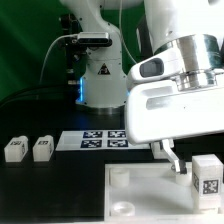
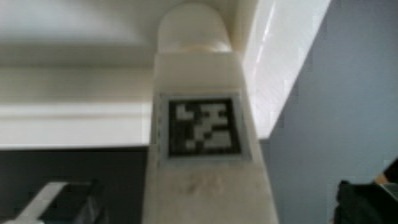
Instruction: Assemble one leg
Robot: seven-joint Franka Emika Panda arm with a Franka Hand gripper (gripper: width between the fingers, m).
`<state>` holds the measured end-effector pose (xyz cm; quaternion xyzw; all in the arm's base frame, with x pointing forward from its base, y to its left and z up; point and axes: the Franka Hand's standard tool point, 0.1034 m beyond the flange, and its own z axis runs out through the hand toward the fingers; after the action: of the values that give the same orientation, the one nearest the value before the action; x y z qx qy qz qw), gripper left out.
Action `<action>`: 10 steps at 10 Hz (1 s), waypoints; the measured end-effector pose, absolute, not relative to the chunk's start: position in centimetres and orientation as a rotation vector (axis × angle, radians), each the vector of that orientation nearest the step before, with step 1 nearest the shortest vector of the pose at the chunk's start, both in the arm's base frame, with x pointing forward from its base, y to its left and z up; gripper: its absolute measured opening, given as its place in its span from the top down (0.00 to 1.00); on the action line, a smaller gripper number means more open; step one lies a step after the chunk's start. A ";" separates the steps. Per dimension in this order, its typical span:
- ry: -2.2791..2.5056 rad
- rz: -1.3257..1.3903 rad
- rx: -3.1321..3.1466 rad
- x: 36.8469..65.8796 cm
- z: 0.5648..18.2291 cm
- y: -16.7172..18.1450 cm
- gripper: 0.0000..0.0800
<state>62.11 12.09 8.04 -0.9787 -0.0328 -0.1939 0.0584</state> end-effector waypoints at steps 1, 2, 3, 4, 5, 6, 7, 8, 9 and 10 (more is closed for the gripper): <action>-0.102 -0.409 -2.980 62.3 8.5 11.9 0.19; -0.106 -0.255 -2.986 62.4 8.6 11.6 0.19; -0.123 -0.107 -2.991 62.3 8.6 11.3 0.19; -0.120 -0.030 -2.991 62.6 8.5 10.9 0.19; -0.117 0.084 -2.982 62.5 8.4 10.9 0.19; -0.091 0.066 -2.983 63.0 8.6 11.0 0.19; -0.061 0.069 -2.984 63.0 8.6 11.3 0.19; -0.064 0.070 -2.984 63.0 8.5 11.2 0.20; -0.052 0.071 -2.984 63.0 8.5 11.2 0.20; -0.004 0.074 -2.985 63.0 8.5 11.2 0.42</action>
Offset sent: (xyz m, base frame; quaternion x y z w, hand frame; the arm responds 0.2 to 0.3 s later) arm 0.0110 -0.0214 -0.0031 -0.0164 -0.1714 -0.0112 0.9850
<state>62.95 11.18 8.52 -0.9967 -0.0012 0.0249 0.0776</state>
